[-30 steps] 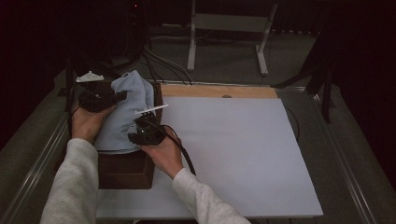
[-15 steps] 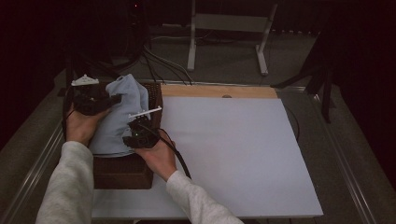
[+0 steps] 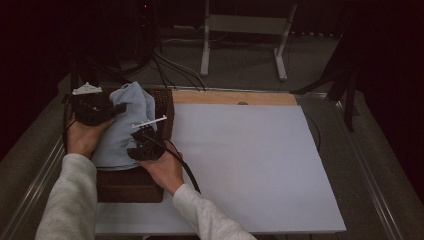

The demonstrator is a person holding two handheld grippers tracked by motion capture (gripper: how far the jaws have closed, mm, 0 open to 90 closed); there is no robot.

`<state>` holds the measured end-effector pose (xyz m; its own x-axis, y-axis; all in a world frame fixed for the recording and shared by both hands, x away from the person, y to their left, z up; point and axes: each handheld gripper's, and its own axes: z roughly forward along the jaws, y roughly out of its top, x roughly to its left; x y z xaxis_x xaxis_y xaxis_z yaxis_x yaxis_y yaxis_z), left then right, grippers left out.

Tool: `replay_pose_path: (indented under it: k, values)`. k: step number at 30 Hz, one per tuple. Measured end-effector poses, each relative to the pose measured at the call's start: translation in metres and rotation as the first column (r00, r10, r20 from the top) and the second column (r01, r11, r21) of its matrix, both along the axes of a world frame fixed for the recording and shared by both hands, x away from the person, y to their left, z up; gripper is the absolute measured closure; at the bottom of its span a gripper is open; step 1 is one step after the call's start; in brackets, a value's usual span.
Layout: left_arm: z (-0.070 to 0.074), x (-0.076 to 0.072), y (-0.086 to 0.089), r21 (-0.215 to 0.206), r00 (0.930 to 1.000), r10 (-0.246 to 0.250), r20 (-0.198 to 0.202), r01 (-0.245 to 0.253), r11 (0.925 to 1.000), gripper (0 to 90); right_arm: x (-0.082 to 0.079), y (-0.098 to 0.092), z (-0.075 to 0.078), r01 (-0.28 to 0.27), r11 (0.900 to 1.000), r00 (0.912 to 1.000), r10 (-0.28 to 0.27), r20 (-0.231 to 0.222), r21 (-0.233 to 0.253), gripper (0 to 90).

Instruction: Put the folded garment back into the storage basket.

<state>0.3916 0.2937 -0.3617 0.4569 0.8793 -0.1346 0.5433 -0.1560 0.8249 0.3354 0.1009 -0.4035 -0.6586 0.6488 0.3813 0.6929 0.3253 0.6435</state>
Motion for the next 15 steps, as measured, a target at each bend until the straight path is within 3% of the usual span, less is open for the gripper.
replay_pose_path:
  k: [15]
  values:
    - [-0.006,-0.002,0.008,0.009,0.9999,0.012,-0.009,-0.012,0.9999,84.0,-0.002,0.012,-0.007,-0.003,1.0,0.9999,0.002,-0.01,-0.019,77.9]
